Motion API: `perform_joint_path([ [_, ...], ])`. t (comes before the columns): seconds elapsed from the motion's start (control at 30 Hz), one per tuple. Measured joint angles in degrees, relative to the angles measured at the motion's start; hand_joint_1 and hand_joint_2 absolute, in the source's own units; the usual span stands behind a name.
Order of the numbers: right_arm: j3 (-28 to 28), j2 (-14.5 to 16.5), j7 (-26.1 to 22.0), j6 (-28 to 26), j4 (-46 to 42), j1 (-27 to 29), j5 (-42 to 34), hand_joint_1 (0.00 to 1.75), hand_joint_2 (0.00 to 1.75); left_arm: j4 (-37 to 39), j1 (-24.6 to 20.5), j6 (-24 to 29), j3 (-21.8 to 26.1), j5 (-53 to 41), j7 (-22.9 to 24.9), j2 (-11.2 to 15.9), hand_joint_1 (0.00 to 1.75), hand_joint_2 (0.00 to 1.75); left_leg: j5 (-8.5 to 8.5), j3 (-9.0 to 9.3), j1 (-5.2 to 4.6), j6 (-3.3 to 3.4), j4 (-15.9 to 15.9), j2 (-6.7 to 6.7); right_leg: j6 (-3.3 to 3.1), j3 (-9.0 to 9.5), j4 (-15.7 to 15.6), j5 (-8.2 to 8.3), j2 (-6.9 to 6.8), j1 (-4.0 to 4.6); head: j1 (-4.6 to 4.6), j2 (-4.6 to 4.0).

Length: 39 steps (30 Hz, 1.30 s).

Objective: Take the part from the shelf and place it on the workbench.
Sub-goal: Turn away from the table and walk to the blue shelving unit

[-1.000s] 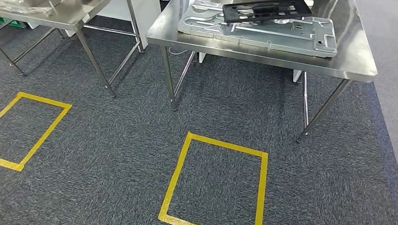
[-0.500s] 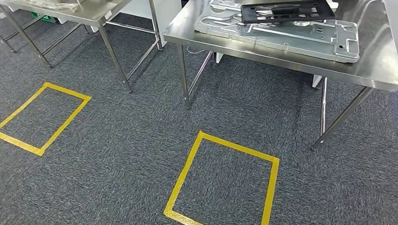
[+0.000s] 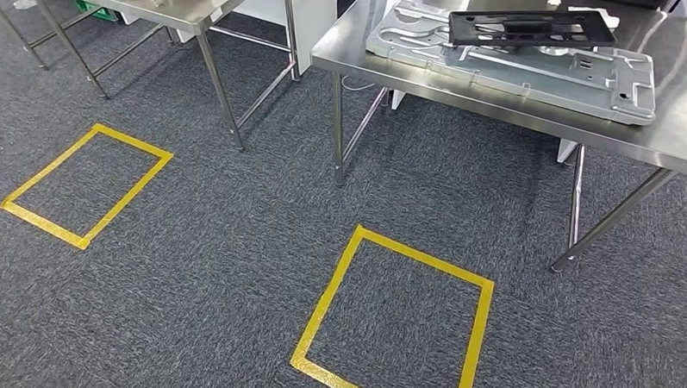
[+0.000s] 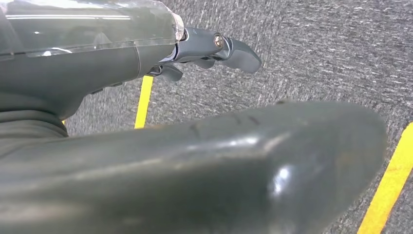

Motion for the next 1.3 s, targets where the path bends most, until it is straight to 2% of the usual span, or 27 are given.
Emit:
perform_joint_path([
  [0.07,0.0,0.0,0.2,0.2,0.0,0.1,0.0,0.00,0.00,0.0,0.1,0.0,0.0,0.1,-0.2,0.0,0.00,0.00,0.00,-0.02,0.00,0.00,0.1,-0.33,0.07,-0.82,1.6,-0.09,0.03,-0.01,0.01,0.00],
  [0.1,0.0,0.0,0.4,0.4,0.0,0.2,-0.1,0.00,0.00,0.0,0.1,-0.1,0.0,0.1,-0.3,0.0,0.00,0.00,-0.01,0.00,0.00,-0.01,0.1,-0.59,0.09,-1.02,2.0,0.30,0.05,-0.03,0.02,0.00],
  [0.13,0.0,0.0,0.9,0.8,0.0,0.2,-0.2,0.00,0.00,0.0,0.2,-0.1,0.0,0.1,-0.6,0.0,0.00,0.00,-0.03,0.06,0.00,-0.05,0.1,-0.97,0.09,-0.60,0.9,1.48,0.08,-0.06,0.02,0.00],
  [0.2,-0.1,0.1,3.3,2.4,0.1,0.5,-1.3,0.00,0.00,0.0,0.2,0.1,0.0,0.0,-1.8,0.3,0.00,0.00,-0.17,0.00,-0.11,-0.68,0.4,-2.31,-0.45,3.24,-8.1,6.03,1.70,-0.05,0.01,0.00],
  [0.27,-0.4,0.4,5.4,3.7,0.1,0.5,-2.8,0.00,0.00,0.0,0.3,0.4,0.0,-0.4,-3.3,0.8,0.00,0.00,-0.18,-0.22,-0.06,-1.70,0.5,-3.62,-1.26,6.38,-15.5,9.15,2.96,0.15,-0.01,0.00],
  [0.33,-0.7,1.2,5.6,4.0,0.1,0.4,-3.4,0.00,0.00,0.0,0.4,0.3,-0.1,-1.0,-4.1,1.6,0.00,0.00,-0.52,-0.50,0.06,-2.42,0.9,-3.60,-2.06,6.55,-15.9,9.38,2.09,-0.02,-0.01,0.00],
  [0.4,-0.8,2.1,5.7,4.4,0.0,0.3,-3.6,0.00,0.00,0.0,0.4,0.2,-0.1,-1.2,-4.6,2.4,0.00,0.00,-2.99,-2.21,0.08,-2.91,4.8,-2.00,-2.90,6.76,-16.4,9.58,1.07,-0.19,-0.01,0.00],
  [0.47,-1.0,2.9,5.8,4.8,0.0,0.4,-3.8,0.00,0.00,0.0,0.3,0.7,-0.2,-1.5,-4.7,3.2,0.00,0.00,-6.89,-5.90,0.22,-3.31,12.6,-0.42,-3.32,6.73,-16.4,9.50,0.08,0.09,-0.02,0.00],
  [0.5,-1.1,3.4,5.9,4.9,0.0,0.4,-4.0,0.00,0.00,0.0,0.4,1.0,-0.3,-1.6,-4.7,3.7,0.00,0.00,-8.05,-7.44,0.27,-3.48,15.9,-0.10,-3.37,6.70,-16.3,9.45,-0.41,0.21,-0.02,0.00],
  [0.53,-1.2,3.8,5.9,4.9,0.0,0.4,-4.3,0.00,0.00,0.0,0.5,1.1,-0.4,-1.8,-4.6,4.2,0.00,0.00,-8.14,-8.09,0.30,-3.57,17.4,0.07,-3.40,6.68,-16.2,9.40,-0.86,0.30,-0.02,0.00],
  [0.57,-1.4,4.2,5.9,4.9,0.0,0.3,-4.4,0.00,0.00,0.0,0.6,1.2,-0.4,-1.9,-4.5,4.6,0.00,0.00,-7.05,-7.49,0.30,-3.56,16.3,0.21,-3.38,6.69,-16.1,9.33,-1.28,0.35,-0.02,0.00],
  [0.6,-1.5,4.6,5.9,4.9,0.0,0.3,-4.5,0.00,0.00,0.0,0.7,1.2,-0.5,-1.9,-4.5,5.0,0.00,0.00,-5.20,-5.78,0.29,-3.45,13.1,0.47,-3.34,6.73,-16.0,9.25,-1.65,0.37,-0.01,0.00],
  [0.67,-1.6,5.2,5.9,4.9,0.0,0.2,-4.6,0.00,0.00,0.0,0.7,1.2,-0.7,-2.0,-4.4,5.5,0.00,0.00,-2.01,-1.44,0.11,-2.90,4.6,1.86,-3.04,6.93,-15.8,9.01,-2.34,0.54,-0.01,0.00],
  [0.7,-1.7,5.3,5.8,4.9,0.0,0.1,-4.7,0.00,0.00,0.0,0.6,1.3,-0.8,-2.0,-4.3,5.7,0.00,0.00,-1.28,-0.11,-0.04,-2.56,2.0,2.32,-2.79,7.02,-15.7,8.90,-2.60,0.65,-0.02,0.00],
  [0.73,-1.8,5.4,5.6,4.9,0.0,0.0,-4.8,0.00,0.00,0.0,0.6,1.4,-0.9,-2.1,-4.1,5.8,0.00,0.00,-1.12,0.44,-0.20,-2.24,0.7,2.59,-2.50,7.11,-15.7,8.82,-2.83,0.72,-0.02,0.00],
  [0.8,-2.0,5.6,4.6,4.7,0.0,-0.1,-4.9,0.00,0.00,0.0,0.8,2.0,-1.0,-2.5,-3.2,6.0,0.00,0.00,-0.95,0.38,-0.26,-1.69,0.5,1.89,-1.87,7.27,-15.8,8.77,-3.19,0.75,-0.02,0.00],
  [0.87,-2.1,5.7,3.2,4.3,0.0,-0.2,-4.9,0.00,0.00,0.0,1.0,2.5,-1.2,-2.8,-2.0,6.1,0.00,0.00,-0.47,0.52,0.01,-1.03,0.1,1.37,-1.18,6.90,-14.5,7.66,-2.27,0.63,0.00,0.00],
  [0.9,-2.2,5.7,2.6,4.1,0.0,-0.1,-4.8,0.00,0.00,0.0,1.1,2.6,-1.3,-2.8,-1.5,6.1,0.00,0.00,-0.22,0.53,0.16,-0.72,-0.1,1.13,-0.88,6.02,-12.5,6.22,-1.47,0.56,0.00,0.00],
  [0.93,-2.2,5.6,2.2,3.9,0.0,-0.1,-4.7,0.00,0.00,0.0,1.1,2.6,-1.3,-2.7,-1.3,6.1,0.00,0.00,-0.09,0.43,0.18,-0.53,-0.2,0.89,-0.66,4.53,-9.3,4.26,-0.62,0.44,0.01,0.00],
  [1.0,-2.3,5.6,1.6,3.6,0.0,0.0,-4.6,0.00,0.00,0.0,1.1,2.6,-1.4,-2.5,-1.2,6.1,0.00,0.00,0.01,0.10,0.14,-0.38,-0.1,0.27,-0.41,0.85,-1.7,0.82,0.01,0.37,0.00,0.00],
  [1.03,-2.4,5.5,1.4,3.5,0.0,0.0,-4.6,0.00,0.00,0.0,1.2,2.6,-1.4,-2.4,-1.2,6.1,0.00,0.00,0.01,0.01,0.12,-0.38,0.0,-0.12,-0.33,-0.35,0.7,0.36,0.07,0.34,0.00,0.00],
  [1.07,-2.4,5.3,1.3,3.4,0.0,0.0,-4.7,0.00,0.00,0.0,1.2,2.5,-1.4,-2.4,-1.3,6.0,0.00,0.00,-0.01,-0.01,0.12,-0.40,0.1,-0.54,-0.30,-0.54,0.9,1.08,0.10,0.28,-0.01,0.00],
  [1.1,-2.5,5.2,1.3,3.3,0.0,0.0,-4.7,0.00,0.00,0.0,1.1,2.4,-1.4,-2.5,-1.4,5.8,0.00,0.00,-0.04,0.03,0.12,-0.45,0.2,-1.01,-0.34,0.31,-1.0,2.77,0.18,0.20,-0.01,0.00],
  [1.17,-2.6,4.8,1.7,3.3,0.0,0.0,-5.0,0.00,0.00,0.0,1.0,2.1,-1.5,-2.8,-1.5,5.5,0.00,0.00,-0.17,0.12,0.15,-0.65,0.4,-1.88,-0.61,3.94,-8.8,6.91,1.14,0.07,0.00,0.00],
  [1.2,-2.7,4.6,2.0,3.3,0.0,0.0,-5.0,0.00,0.00,0.0,0.9,1.9,-1.6,-2.9,-1.6,5.4,0.00,0.00,-0.23,0.03,0.10,-0.89,0.5,-2.28,-0.83,5.43,-12.2,8.19,1.85,0.10,0.01,0.00],
  [1.23,-2.8,4.5,2.4,3.2,0.0,0.0,-5.1,0.00,0.00,0.0,0.8,1.6,-1.6,-3.0,-1.6,5.3,0.00,0.00,-0.23,-0.12,0.09,-1.19,0.7,-2.60,-1.06,6.32,-14.4,8.82,2.41,0.18,0.01,0.00],
  [1.3,-3.1,4.4,3.0,3.1,0.1,0.0,-5.3,0.00,0.00,0.0,0.7,1.0,-1.7,-3.1,-1.7,5.2,0.00,0.00,-0.14,-0.43,0.12,-1.94,0.7,-3.15,-1.58,6.53,-15.3,8.83,2.56,0.46,0.00,0.00],
])
